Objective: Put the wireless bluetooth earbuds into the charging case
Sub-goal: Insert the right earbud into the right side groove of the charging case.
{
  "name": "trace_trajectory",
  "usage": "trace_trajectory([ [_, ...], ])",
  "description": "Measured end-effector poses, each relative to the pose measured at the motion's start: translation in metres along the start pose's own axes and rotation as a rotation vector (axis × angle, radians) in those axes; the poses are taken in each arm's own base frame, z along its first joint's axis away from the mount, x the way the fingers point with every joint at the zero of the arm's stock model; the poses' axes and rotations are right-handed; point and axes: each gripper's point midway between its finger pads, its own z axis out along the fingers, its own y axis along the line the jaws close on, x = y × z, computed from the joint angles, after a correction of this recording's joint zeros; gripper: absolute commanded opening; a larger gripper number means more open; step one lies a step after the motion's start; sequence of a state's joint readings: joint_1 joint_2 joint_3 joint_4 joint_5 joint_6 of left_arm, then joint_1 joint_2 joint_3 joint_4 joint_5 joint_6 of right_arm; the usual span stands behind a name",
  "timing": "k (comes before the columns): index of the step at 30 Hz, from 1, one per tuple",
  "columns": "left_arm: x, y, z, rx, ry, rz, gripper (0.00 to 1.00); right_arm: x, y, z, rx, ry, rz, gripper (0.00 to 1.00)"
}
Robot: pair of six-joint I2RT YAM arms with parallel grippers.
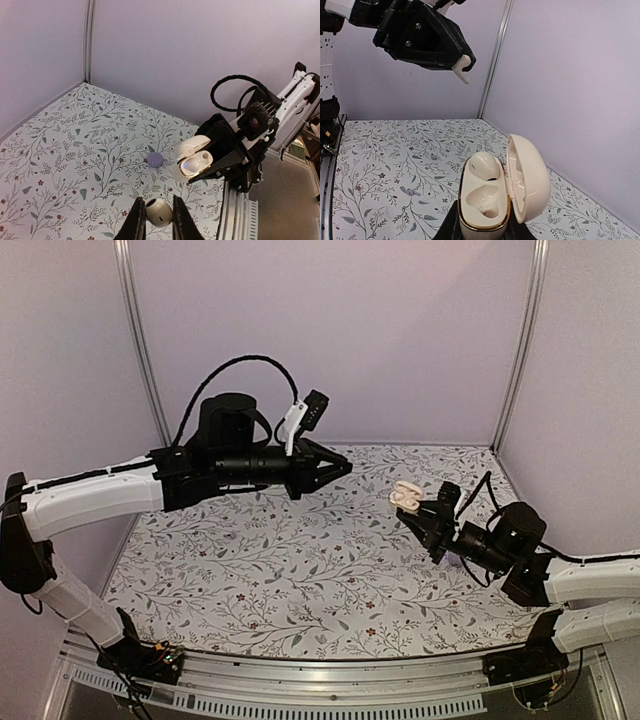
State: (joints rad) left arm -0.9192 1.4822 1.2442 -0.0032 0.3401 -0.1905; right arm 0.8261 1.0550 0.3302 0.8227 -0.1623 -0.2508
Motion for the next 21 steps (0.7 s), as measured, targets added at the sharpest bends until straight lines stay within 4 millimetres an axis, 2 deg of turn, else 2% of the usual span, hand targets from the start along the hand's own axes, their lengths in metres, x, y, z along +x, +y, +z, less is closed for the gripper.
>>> trace_trajectory([
  [12,-0.024,-0.04,0.003,0.161,-0.128,-0.008,0.1,-0.017,-0.007,0.015,0.056,-0.058,-0.119,0.01],
  [21,-0.008,-0.06,0.028,0.258,-0.107,-0.06,0.1,-0.021,-0.012,0.028,0.087,-0.055,-0.107,0.01],
])
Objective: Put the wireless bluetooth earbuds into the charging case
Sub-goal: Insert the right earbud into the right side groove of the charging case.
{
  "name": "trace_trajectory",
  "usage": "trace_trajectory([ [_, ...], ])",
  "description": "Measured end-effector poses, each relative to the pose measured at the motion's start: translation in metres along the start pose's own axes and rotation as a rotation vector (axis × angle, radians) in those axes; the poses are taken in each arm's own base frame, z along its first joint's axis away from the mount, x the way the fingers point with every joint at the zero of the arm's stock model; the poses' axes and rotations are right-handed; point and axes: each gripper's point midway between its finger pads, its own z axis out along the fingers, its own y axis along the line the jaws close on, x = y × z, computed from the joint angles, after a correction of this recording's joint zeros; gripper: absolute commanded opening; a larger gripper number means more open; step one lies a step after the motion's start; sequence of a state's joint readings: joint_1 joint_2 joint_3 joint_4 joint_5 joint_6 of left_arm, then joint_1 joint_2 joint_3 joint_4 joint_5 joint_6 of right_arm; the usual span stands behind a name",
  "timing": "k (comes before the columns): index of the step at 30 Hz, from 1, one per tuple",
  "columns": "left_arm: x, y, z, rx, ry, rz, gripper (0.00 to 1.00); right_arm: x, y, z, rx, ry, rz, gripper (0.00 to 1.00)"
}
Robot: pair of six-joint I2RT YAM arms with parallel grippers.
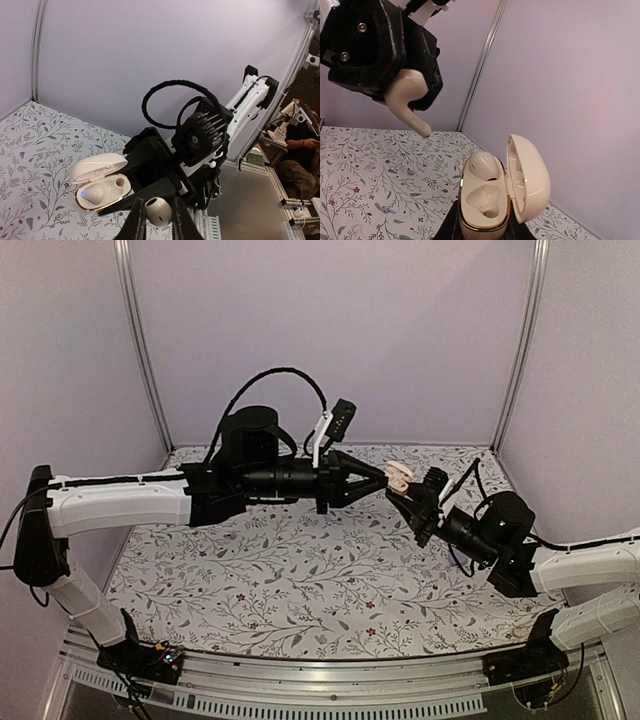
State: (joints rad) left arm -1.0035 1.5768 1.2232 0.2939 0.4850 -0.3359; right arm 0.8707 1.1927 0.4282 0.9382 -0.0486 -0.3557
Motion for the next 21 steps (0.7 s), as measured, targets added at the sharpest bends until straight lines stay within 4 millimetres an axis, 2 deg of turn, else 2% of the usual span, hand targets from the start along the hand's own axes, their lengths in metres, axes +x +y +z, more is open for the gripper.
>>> trace_trajectory([
  [6,0.003,-0.004,0.014,0.027,0.001,-0.023,0.1,-0.002,-0.001,0.011,0.029,0.005,0.006,0.01],
  [14,-0.003,-0.003,0.019,0.029,-0.022,-0.058,0.1,0.003,0.003,0.014,0.038,0.022,0.004,0.01],
  [21,0.002,0.005,0.023,0.005,-0.017,-0.078,0.1,0.001,0.003,0.014,0.052,0.02,0.001,0.01],
])
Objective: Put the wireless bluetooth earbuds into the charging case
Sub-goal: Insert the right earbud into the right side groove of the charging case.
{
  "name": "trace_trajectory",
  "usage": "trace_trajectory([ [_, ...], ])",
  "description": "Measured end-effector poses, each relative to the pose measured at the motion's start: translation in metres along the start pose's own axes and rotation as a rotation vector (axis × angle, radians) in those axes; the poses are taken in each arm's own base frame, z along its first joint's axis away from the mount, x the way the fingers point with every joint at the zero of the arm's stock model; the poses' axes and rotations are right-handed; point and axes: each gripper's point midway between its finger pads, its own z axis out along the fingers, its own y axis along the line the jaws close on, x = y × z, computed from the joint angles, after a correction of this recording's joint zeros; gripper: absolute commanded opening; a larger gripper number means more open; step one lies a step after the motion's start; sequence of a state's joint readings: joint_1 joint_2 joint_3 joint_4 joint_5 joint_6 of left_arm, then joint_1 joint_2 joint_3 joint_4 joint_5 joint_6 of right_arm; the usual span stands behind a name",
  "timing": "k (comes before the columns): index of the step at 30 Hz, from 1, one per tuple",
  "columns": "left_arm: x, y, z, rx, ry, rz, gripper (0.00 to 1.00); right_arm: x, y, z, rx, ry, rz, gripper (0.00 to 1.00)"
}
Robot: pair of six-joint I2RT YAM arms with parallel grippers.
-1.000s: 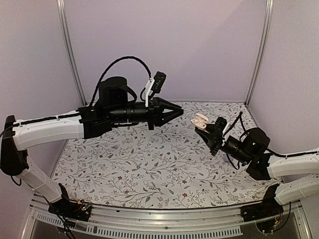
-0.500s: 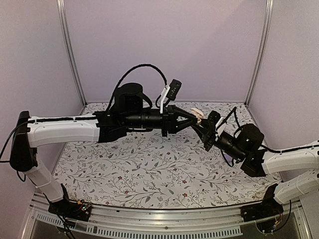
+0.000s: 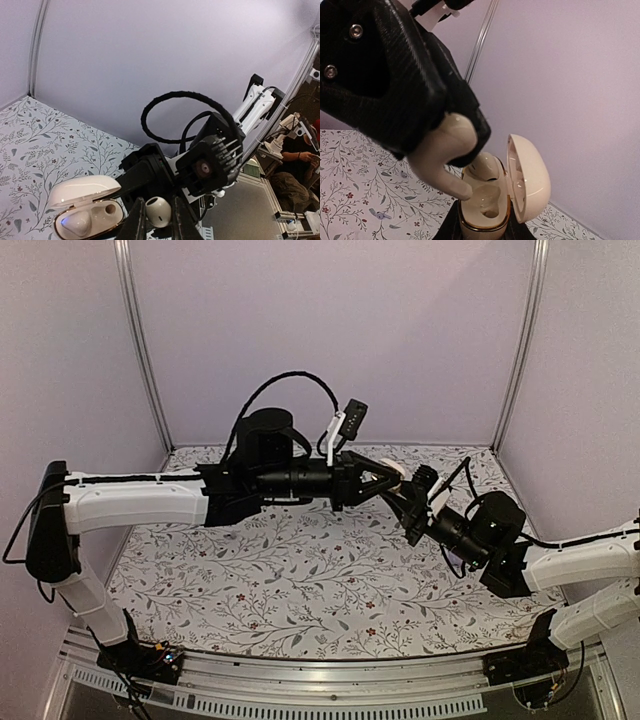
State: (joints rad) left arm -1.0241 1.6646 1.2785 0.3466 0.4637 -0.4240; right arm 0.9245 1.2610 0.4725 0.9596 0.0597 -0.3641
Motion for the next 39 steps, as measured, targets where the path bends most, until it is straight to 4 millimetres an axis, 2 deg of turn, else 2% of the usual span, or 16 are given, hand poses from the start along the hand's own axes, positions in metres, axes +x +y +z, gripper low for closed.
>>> trace_trajectory([
  [14,0.001,0.014,0.005,-0.062,0.002,-0.034,0.1,-0.004,-0.004,0.002,0.047,0.005,-0.014,0.01],
  [39,0.001,0.025,0.004,-0.095,-0.003,-0.09,0.12,-0.004,-0.001,0.002,0.055,0.017,-0.047,0.01],
])
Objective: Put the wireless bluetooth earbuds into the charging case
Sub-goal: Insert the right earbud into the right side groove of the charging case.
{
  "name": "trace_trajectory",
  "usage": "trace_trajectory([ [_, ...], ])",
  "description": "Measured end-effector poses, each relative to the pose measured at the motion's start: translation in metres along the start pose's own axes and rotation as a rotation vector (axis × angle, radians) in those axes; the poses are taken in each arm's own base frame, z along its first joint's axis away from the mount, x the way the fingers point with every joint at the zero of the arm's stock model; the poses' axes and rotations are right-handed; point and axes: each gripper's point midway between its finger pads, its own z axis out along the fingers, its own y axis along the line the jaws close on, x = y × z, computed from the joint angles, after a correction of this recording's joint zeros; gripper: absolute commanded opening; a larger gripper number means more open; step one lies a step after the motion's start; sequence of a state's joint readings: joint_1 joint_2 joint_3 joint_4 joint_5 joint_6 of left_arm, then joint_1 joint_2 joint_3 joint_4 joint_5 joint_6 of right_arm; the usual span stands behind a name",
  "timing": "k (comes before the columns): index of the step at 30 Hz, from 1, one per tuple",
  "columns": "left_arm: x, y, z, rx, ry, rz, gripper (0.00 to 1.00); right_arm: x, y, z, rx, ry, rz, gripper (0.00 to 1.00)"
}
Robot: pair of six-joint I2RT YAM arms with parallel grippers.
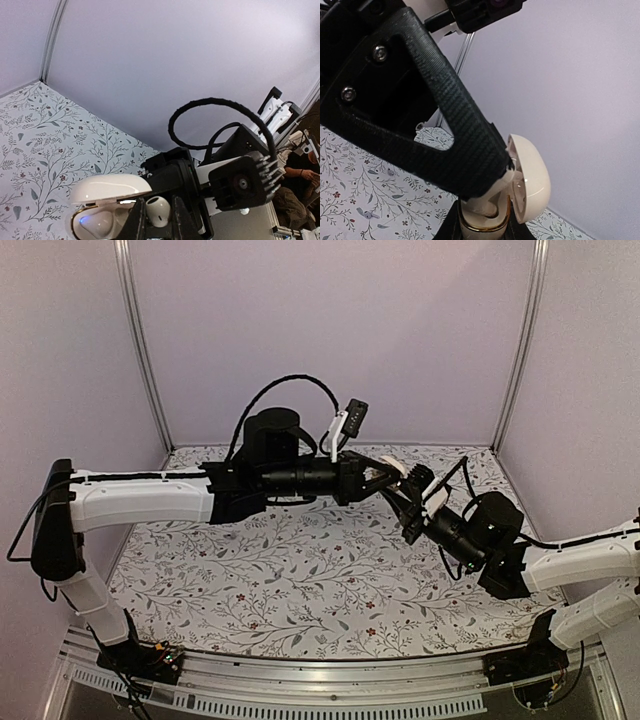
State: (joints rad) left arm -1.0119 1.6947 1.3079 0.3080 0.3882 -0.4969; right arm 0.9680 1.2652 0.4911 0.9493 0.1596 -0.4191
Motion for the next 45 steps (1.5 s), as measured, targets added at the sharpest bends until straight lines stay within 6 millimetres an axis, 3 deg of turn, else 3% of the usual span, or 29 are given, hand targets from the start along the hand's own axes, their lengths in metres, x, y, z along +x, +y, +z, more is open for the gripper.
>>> trace_trajectory([
  [45,-0.0012,0.0073,0.0027,0.01,-0.008,-0.1,0.16,0.0028,-0.0006,0.0019,0.025,0.019,-0.044,0.01],
])
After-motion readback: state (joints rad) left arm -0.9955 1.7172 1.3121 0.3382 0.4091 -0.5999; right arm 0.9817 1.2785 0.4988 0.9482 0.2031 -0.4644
